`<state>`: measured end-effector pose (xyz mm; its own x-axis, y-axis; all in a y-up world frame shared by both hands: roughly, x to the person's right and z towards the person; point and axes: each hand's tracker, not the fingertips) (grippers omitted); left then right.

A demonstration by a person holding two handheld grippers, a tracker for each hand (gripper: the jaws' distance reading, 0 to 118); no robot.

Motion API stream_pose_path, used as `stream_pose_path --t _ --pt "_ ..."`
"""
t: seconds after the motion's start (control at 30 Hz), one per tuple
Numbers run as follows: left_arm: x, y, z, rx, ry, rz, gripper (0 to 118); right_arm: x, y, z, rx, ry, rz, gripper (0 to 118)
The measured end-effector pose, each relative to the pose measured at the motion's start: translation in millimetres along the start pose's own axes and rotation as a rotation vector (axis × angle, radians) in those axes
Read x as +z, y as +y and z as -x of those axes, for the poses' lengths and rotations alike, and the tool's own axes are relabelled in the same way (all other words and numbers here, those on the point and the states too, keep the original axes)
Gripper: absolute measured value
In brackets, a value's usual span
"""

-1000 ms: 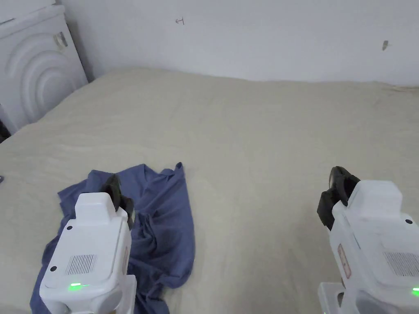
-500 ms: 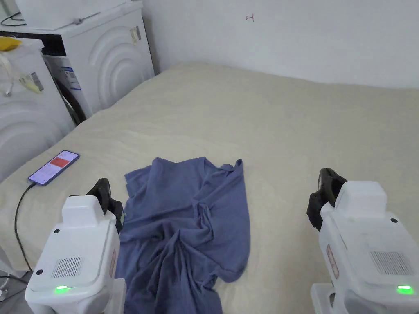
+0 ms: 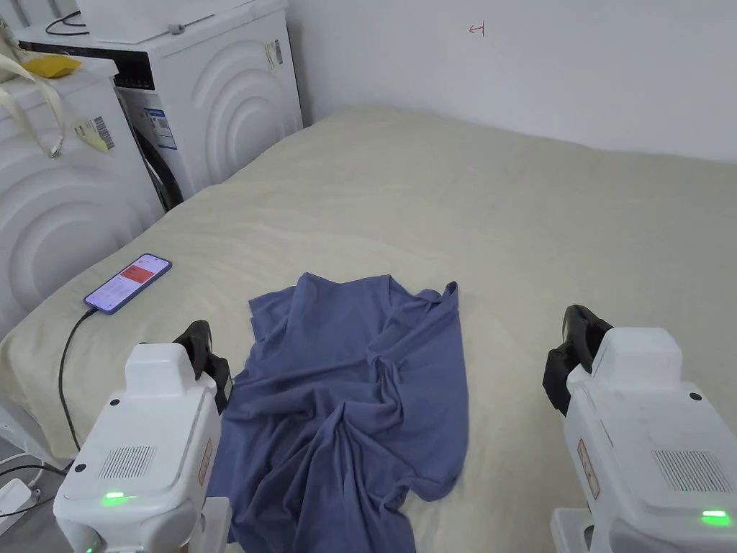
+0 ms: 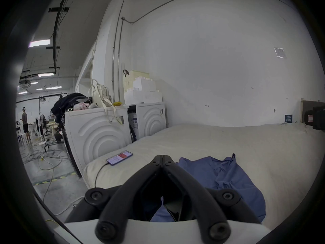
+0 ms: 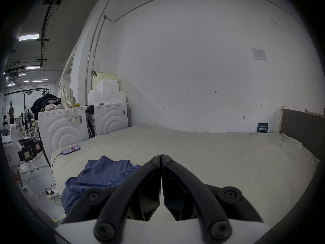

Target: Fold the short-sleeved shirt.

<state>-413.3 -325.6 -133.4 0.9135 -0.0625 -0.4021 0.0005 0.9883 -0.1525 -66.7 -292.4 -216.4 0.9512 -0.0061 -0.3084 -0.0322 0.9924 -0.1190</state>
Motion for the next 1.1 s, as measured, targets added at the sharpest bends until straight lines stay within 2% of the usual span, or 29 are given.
stream_pose_path --t 0.2,0.4,0.5,0.63,0.7,0.77,0.83,0.87,0.9,1.1 --pt "-46 10 -19 0.043 -0.106 0.242 0 0 1 -9 0.001 -0.018 0.008 0" --pt "-110 6 -59 -0.021 -0.213 0.533 0 -1 -3 -19 0.004 -0.044 0.027 0" --pt "-138 -1 -72 0.041 -0.256 0.635 0 -2 -5 -25 0.004 -0.058 0.038 0" --pt "-171 -15 -84 0.051 -0.275 0.751 3 -3 -7 -34 0.006 -0.077 0.054 0" --pt "-180 -20 -90 0.069 -0.271 0.807 14 -3 -8 -39 0.010 -0.087 0.059 0" --pt "-189 -25 -94 0.063 -0.275 0.842 45 -6 -12 -49 0.011 -0.098 0.067 0" --pt "-193 -29 -98 0.048 -0.265 0.904 91 -6 -14 -55 0.004 -0.108 0.076 0" --pt "-196 -31 -100 0.043 -0.258 0.930 105 -6 -14 -56 0.000 -0.113 0.078 0" --pt "-198 -33 -102 0.023 -0.244 0.953 112 -5 -14 -58 -0.004 -0.118 0.080 0" --pt "-198 -47 -114 -0.059 -0.225 1.006 112 -5 -18 -63 -0.010 -0.134 0.093 0"
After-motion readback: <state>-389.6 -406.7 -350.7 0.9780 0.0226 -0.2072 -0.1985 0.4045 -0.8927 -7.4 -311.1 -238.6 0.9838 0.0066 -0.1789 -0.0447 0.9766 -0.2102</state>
